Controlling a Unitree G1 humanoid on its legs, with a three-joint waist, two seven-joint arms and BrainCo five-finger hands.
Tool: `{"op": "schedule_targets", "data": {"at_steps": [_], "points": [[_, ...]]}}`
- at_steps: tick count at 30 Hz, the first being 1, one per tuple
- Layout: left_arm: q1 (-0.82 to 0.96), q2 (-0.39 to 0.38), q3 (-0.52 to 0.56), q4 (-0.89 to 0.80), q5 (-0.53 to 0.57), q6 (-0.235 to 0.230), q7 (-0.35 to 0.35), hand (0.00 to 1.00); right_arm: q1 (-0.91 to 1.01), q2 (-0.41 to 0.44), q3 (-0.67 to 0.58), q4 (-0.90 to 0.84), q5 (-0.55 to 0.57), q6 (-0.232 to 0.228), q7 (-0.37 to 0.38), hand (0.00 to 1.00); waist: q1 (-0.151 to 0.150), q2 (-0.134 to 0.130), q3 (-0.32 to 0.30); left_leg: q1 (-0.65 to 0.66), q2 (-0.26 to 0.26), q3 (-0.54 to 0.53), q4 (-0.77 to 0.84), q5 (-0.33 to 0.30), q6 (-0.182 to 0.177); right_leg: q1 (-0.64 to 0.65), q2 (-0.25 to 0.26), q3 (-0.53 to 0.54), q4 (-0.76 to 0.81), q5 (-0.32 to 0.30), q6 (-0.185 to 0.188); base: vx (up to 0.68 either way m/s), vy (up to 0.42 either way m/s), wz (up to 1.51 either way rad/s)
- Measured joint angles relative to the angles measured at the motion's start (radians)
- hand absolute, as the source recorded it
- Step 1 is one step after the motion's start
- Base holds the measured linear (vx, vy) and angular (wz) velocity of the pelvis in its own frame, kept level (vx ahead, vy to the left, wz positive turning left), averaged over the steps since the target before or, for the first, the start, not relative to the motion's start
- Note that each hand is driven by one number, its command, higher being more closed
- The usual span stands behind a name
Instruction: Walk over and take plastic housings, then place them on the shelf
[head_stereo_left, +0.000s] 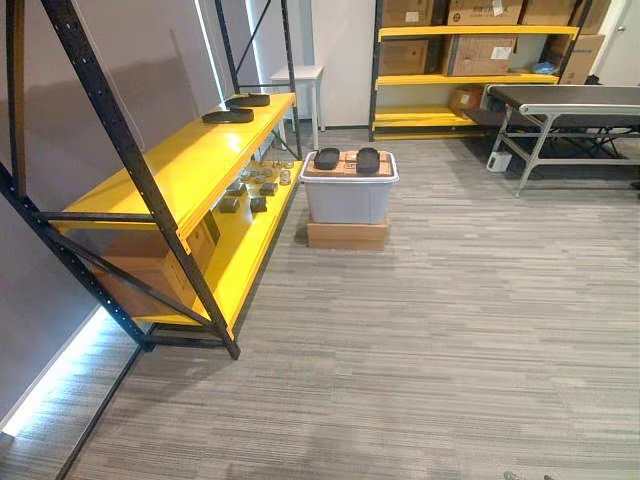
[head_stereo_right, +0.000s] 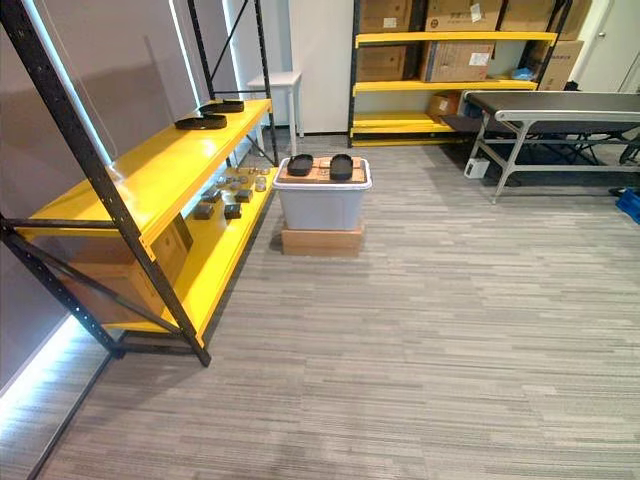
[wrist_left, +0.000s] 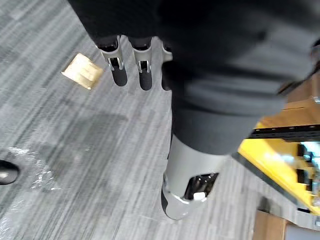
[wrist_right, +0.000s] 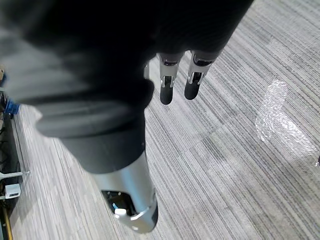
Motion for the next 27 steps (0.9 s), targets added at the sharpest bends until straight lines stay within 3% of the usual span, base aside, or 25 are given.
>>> {"op": "schedule_targets", "data": {"at_steps": [7, 21, 27], "points": [[0.051, -0.037, -0.028, -0.078, 0.009, -0.021, 0.04, 0.0, 0.05, 0.047, 0.059, -0.106, -0.017, -0.036, -0.041, 0.0, 0.0, -0.002, -0.001, 0.004, 0.0, 0.005, -0.004, 0.0, 0.001, 0.001, -0.001, 0.0, 0.001, 0.0, -0.001, -0.02, -0.002, -0.01], [0.07, -0.04, -0.027, -0.09, 0.009, -0.022, 0.051, 0.0, 0.067, 0.069, 0.096, -0.098, -0.046, -0.036, -0.05, 0.0, -0.001, -0.01, -0.008, 0.029, 0.001, 0.017, -0.021, 0.001, 0.002, 0.014, 0.001, 0.006, -0.002, 0.0, -0.001, 0.0, -0.001, -0.01], [0.058, -0.04, -0.028, -0.067, 0.008, -0.025, 0.051, 0.0, 0.046, 0.068, 0.135, -0.068, -0.041, -0.036, -0.049, 0.0, 0.002, -0.02, 0.0, -0.025, -0.002, 0.015, 0.024, -0.013, 0.006, -0.025, -0.002, 0.008, 0.007, 0.001, -0.002, 0.0, 0.0, 0.0]]}}
